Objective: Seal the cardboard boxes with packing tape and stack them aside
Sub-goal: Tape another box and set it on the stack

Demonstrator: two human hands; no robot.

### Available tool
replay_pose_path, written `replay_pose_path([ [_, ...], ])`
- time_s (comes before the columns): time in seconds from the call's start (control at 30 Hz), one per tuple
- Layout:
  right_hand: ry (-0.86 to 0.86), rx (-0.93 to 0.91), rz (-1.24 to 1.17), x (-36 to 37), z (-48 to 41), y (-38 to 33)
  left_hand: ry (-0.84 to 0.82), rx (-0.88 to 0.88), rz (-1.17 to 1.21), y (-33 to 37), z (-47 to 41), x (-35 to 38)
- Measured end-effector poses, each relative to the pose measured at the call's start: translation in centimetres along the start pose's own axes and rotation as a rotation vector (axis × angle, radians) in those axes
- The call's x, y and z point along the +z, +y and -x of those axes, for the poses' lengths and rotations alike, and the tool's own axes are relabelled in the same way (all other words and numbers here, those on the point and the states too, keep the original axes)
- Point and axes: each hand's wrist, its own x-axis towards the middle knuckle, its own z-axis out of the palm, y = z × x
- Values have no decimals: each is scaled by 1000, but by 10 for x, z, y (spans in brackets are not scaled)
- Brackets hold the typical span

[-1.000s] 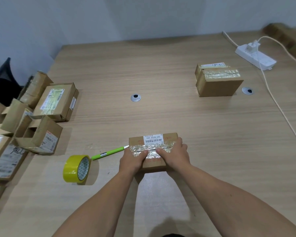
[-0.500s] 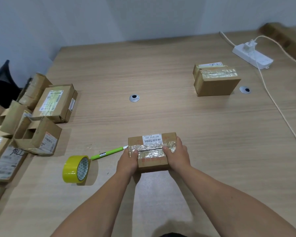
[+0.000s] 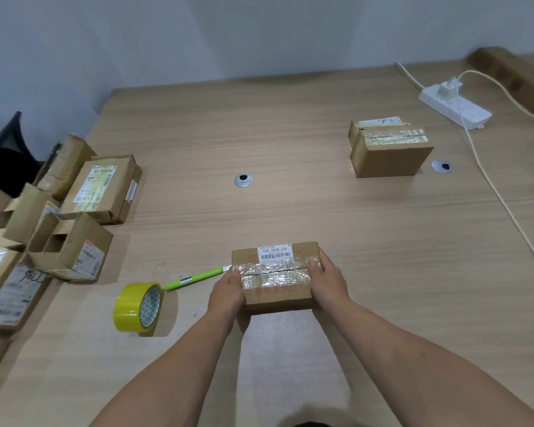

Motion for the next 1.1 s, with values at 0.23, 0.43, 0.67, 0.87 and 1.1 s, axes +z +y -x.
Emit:
replay_pose_path([
  [0.23, 84, 176, -231, -16, 9, 7, -97, -36, 149, -9, -8, -12],
  [0.43, -170, 292, -563, -20, 12, 2, -153, -65, 210, -4, -2, -13],
  [0.67, -207, 48, -626, -31, 8, -45, -171, -22, 226, 16, 7, -16],
  [0.87, -184, -101, -545, -41, 14, -66, -67, 92, 263, 32, 17, -16],
  [1.1, -1, -238, -305, -21, 22, -75, -124, 260, 368, 66, 43, 4],
])
